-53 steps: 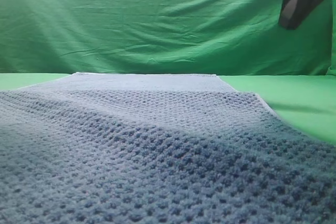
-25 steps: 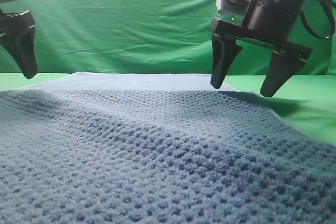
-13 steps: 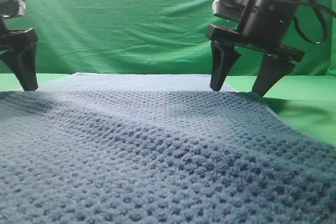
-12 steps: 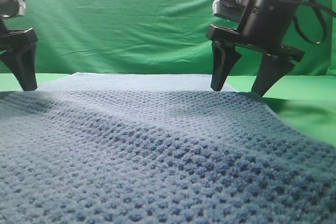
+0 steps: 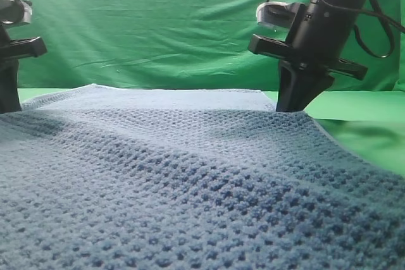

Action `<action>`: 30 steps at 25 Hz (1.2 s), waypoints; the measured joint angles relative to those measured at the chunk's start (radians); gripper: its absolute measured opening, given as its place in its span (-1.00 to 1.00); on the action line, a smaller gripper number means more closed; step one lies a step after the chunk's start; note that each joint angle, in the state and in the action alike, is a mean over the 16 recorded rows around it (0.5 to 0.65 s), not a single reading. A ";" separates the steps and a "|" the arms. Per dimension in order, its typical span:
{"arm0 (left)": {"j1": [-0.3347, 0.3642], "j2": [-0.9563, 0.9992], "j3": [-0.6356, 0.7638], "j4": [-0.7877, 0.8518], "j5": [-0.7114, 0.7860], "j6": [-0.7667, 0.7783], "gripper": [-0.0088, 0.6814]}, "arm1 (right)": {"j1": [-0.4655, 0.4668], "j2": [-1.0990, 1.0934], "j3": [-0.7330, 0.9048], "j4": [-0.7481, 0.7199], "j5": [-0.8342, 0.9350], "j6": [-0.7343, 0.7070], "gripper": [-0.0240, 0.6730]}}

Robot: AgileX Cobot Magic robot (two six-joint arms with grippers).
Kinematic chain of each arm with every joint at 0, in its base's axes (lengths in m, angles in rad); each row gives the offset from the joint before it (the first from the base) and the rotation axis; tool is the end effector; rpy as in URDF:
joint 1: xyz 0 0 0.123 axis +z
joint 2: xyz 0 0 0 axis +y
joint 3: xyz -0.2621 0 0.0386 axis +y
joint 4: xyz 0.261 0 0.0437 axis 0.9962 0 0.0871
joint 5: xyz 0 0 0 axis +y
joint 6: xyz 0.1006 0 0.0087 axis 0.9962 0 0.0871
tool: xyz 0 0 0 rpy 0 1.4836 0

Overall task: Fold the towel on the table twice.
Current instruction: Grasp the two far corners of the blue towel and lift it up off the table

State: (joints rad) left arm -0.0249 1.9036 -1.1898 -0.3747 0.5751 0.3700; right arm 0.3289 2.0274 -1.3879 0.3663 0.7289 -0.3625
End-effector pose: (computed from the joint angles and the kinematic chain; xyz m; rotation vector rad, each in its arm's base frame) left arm 0.3860 -0.0297 0.1291 0.1595 2.7219 -0.2668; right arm 0.3867 0.1574 0.1275 -0.6332 2.7527 0.3956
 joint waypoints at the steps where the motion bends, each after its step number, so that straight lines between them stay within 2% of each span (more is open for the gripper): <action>1: 0.000 -0.004 -0.007 -0.003 0.008 0.000 -0.85 | 0.000 -0.009 0.000 -0.002 0.000 0.001 -0.81; 6: 0.000 -0.048 -0.052 -0.026 0.047 -0.004 -0.97 | 0.000 -0.077 -0.003 -0.024 -0.007 0.007 -0.93; 12: -0.001 -0.149 -0.118 -0.072 0.085 -0.005 -0.97 | -0.007 -0.189 -0.047 -0.059 -0.018 0.011 -0.93; 19: -0.002 -0.261 -0.222 -0.193 0.089 0.047 -0.97 | -0.021 -0.279 -0.174 -0.087 -0.049 0.013 -0.93; 24: -0.002 -0.295 -0.307 -0.319 0.054 0.128 -0.97 | -0.030 -0.299 -0.275 -0.091 -0.112 0.012 -0.93; 30: -0.022 -0.280 -0.385 -0.540 -0.034 0.321 -0.97 | -0.033 -0.293 -0.351 -0.091 -0.243 0.003 -0.93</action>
State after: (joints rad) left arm -0.0467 1.6234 -1.5748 -0.9145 0.5410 0.6907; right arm 0.2955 1.7340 -1.7387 0.2752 0.4860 -0.3599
